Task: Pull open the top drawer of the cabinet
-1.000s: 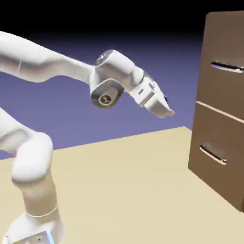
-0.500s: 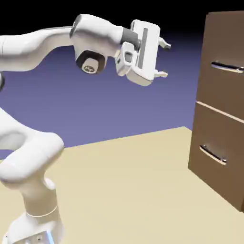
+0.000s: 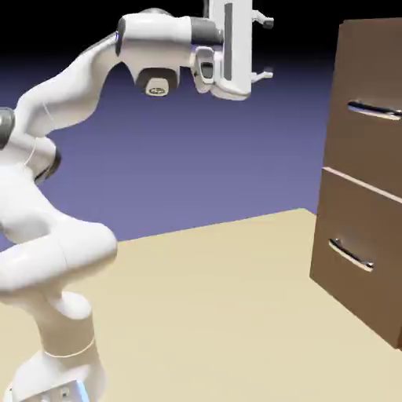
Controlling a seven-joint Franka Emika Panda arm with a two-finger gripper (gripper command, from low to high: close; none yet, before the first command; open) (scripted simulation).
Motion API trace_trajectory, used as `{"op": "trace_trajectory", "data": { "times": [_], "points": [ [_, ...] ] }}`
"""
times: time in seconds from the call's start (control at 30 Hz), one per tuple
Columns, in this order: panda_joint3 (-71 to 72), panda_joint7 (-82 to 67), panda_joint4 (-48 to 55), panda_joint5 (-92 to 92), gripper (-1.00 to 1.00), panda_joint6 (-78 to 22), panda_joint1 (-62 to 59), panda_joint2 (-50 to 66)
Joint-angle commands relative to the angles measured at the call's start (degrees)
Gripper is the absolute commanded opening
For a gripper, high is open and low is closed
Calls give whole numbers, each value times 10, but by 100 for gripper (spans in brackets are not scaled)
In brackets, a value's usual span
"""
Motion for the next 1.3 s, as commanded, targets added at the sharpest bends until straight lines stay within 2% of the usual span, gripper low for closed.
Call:
{"op": "trace_trajectory", "data": {
  "times": [0.0, 0.63, 0.7, 0.9, 0.93, 1.27],
  "points": [
    [10, 6, 8, 25, 0, -8, -19, -10],
    [206, 118, 155, 498, 0, -163, -381, -200],
    [207, 119, 156, 501, 0, -164, -384, -201],
    [220, 138, 266, 514, 0, -120, -450, -190],
    [220, 138, 266, 514, -100, -120, -450, -190],
    [194, 108, 79, 488, -100, -194, -337, -211]
  ]
}}
